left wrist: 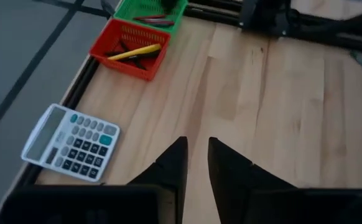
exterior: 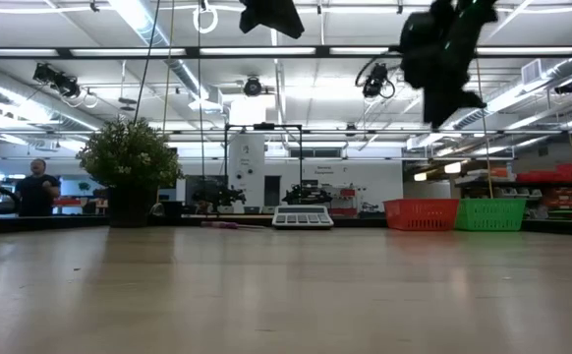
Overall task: Sort crayons/erasers/pens/pencils in bins
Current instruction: Put the green crayon into the green bin
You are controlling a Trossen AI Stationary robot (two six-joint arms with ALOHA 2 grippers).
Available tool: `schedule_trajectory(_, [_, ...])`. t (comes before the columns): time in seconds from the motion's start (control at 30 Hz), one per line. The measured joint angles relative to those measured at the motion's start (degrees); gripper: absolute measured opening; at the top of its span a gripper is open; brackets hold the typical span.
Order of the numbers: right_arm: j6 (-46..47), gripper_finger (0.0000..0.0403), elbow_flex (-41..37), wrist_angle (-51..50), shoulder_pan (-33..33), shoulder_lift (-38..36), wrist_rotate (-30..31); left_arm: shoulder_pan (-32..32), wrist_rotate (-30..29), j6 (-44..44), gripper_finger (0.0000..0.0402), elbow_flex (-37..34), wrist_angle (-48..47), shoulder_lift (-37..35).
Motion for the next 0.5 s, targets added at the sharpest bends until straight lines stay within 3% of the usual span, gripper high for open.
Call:
schedule_trajectory(0.23, [8.53,0.0118,0.00,-14.65,17.47,-8.95,-4.33,0.67,-0.01,3.14,0.0057,0.00,-0.02,0.01])
schedule_trajectory(0.5, [13.06,0.0118,0.00,-18.22,42.09,-9.46,-7.84,-0.05,0.04,2.85,0.0053,0.00,-1.00,-0.26])
